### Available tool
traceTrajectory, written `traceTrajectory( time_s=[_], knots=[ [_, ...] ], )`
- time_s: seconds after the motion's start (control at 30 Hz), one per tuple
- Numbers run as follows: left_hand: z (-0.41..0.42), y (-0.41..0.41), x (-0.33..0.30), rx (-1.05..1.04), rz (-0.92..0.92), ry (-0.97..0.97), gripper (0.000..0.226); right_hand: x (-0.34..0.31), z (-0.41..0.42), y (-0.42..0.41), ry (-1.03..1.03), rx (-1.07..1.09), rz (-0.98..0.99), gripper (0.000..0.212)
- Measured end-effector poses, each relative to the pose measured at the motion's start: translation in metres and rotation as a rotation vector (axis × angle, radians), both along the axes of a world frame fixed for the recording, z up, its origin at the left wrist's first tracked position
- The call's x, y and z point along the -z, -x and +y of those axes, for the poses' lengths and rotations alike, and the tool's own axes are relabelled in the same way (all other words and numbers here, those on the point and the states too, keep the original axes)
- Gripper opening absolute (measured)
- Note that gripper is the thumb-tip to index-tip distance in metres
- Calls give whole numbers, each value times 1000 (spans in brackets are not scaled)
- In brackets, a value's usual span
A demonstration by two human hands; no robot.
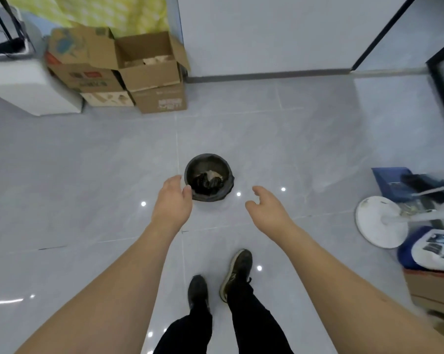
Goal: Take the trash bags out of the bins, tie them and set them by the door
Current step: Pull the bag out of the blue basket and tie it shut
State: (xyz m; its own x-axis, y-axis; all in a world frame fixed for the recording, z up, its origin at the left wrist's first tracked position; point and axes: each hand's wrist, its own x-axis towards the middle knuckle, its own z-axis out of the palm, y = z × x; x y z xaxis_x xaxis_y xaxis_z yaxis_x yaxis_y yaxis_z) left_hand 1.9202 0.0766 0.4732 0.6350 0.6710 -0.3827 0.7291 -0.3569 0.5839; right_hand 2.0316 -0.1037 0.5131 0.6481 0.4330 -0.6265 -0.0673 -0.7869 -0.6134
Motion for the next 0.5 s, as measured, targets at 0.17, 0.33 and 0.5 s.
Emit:
traceTrajectory(
  time_s=[0.17, 0.33, 0.5],
  knots=[
    [57, -43, 108, -357, -32, 183, 49, 108, 54, -64, -20, 271, 162, 54],
    [94, -72, 289, -680, -32, 460, 38, 291, 88, -99, -4, 540, 316, 43],
    [119, -85, 473, -879, -86, 761, 41, 470, 106, -112, -102, 785, 501, 48]
  ],
)
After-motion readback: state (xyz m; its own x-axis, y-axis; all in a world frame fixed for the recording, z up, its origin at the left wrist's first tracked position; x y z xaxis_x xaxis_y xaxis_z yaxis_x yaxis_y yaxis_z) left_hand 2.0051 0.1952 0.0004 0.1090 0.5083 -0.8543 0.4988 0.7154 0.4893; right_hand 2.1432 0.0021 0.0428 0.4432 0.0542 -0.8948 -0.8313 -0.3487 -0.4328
